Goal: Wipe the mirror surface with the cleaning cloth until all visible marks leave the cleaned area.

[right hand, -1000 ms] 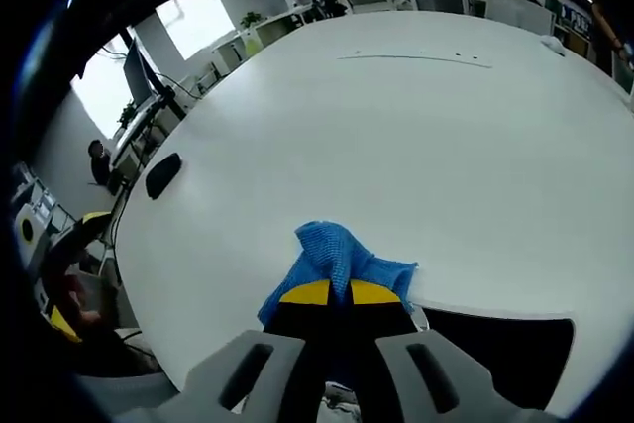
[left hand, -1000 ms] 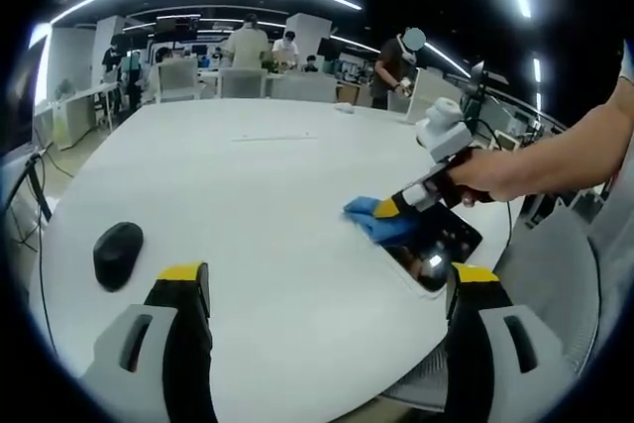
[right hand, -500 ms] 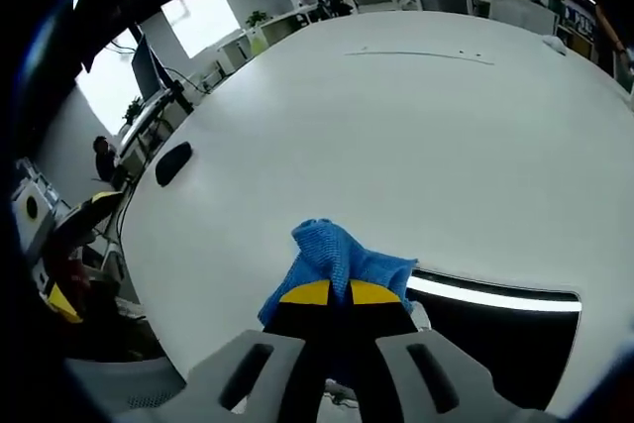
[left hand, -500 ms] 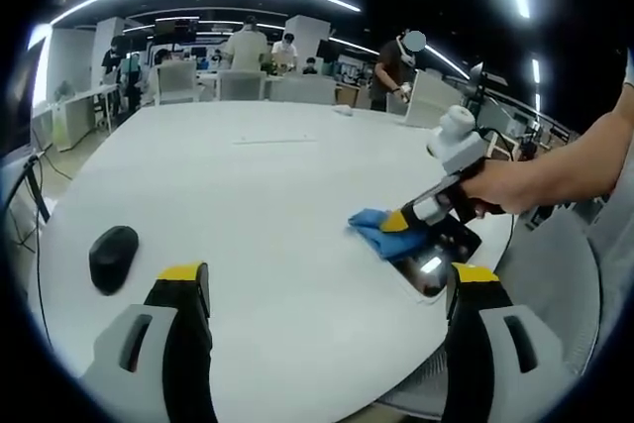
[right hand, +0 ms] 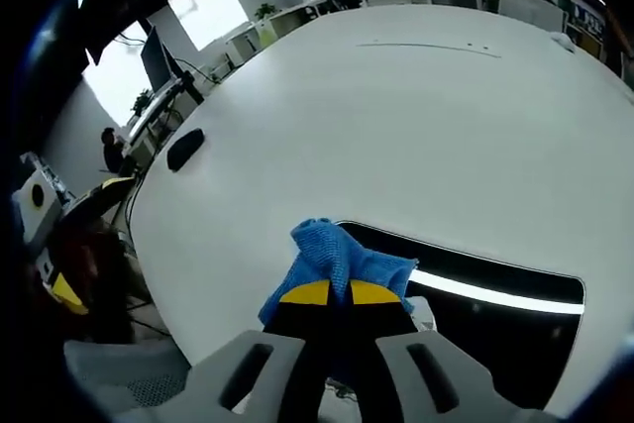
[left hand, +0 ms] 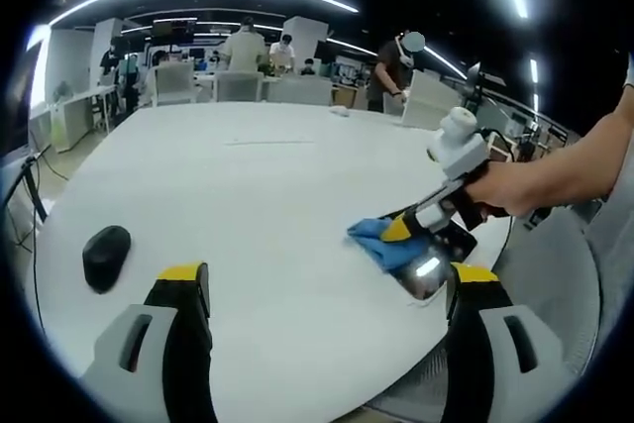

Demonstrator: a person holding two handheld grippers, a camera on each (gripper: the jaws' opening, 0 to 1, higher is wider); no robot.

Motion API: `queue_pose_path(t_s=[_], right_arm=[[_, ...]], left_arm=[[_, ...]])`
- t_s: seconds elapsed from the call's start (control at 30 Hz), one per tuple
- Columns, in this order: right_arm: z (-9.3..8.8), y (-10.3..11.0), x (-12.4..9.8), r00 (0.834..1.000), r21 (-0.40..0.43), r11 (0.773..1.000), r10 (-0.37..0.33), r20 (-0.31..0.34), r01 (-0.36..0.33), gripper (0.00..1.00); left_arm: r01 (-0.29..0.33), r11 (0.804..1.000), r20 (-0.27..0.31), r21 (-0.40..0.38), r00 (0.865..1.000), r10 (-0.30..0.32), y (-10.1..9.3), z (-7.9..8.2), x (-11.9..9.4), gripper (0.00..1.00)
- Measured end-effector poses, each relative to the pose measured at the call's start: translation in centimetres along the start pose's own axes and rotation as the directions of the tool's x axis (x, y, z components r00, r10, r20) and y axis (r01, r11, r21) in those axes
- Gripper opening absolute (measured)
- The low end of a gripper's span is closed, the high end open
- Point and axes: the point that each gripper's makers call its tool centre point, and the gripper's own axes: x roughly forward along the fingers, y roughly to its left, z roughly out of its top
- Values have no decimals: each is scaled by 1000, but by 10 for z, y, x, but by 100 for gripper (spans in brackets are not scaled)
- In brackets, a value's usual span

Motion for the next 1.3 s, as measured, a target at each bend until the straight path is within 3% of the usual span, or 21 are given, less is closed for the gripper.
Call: queue_pose_path(t_s=[0.37,0.83,1.3], right_arm=[[-3,-10,-6,1000,1,1000,-3,4,3,0],[-10,-31,-18,1000,31,999,-23,9,22,0],[-19,-56,-32,999,54,997,-49,13,48,0]], left_arm=[[-4,1000,5,2,1000,4,5,3,-2,98],[13,1000,4,4,1000,-13,-10,4,3,98],[14,1000,-2,5,1000,-14,-12,-2,3,99]])
